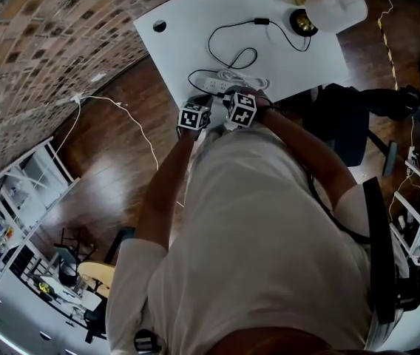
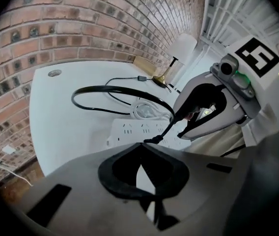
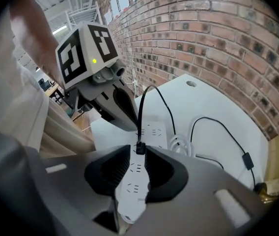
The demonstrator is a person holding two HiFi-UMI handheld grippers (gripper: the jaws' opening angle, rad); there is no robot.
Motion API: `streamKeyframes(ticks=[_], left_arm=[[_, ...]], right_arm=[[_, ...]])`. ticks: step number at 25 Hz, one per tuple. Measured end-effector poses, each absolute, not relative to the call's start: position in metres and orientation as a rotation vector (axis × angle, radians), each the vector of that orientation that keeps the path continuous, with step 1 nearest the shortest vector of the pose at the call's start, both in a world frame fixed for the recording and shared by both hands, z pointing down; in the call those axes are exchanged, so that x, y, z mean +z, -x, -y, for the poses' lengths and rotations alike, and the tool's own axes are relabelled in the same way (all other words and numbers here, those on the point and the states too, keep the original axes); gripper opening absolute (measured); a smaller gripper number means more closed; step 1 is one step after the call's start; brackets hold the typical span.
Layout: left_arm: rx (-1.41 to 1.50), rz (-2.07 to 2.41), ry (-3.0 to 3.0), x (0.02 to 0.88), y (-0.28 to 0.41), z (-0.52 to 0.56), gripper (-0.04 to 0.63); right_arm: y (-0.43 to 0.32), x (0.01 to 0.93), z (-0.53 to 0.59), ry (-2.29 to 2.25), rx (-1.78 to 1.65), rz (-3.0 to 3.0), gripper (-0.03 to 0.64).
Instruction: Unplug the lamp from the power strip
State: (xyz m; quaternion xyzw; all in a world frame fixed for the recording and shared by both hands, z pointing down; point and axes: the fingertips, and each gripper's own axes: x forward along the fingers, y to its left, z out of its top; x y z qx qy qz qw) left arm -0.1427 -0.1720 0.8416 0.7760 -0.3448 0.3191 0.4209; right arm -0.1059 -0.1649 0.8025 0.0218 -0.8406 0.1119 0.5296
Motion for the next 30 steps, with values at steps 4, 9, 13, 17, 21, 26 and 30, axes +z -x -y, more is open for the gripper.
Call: streamKeyframes(ticks=[4,9,13,17,21,26,30], left_arm=[[0.853,0.856,-1.984,0.842,0.140,0.181,0.003],[0.936,0.860,-2.047,0.848,0.137,0.189,0.003],[1.044,0.889,-2.149,0.854,0.138,0.193,0.003],[1.148,0.862,-2.199,0.856,0.139,0.193,0.003],[1.170,0.857,-2.212,0.860,0.141,0.194,0.003],[1.248,0.836,-2.290,0.864,0.139,0.192,0.003],[1.259,0.796,-2.378,0.864,0.137,0.192,-0.004]], right_arm=[[0.113,0.804,0.168,-0.069,0.270,2.016,0.092],[0.120,0.802,0.172,-0.106,0.278,2.029,0.080],[0.121,0.804,0.174,-0.129,0.285,2.024,0.065],[0.122,0.805,0.175,-0.122,0.293,2.025,0.046],[0.123,0.808,0.175,-0.109,0.305,2.023,0.044],[0.122,0.811,0.172,-0.108,0.317,2.018,0.037],[0.120,0.815,0.172,-0.124,0.316,2.003,0.028]])
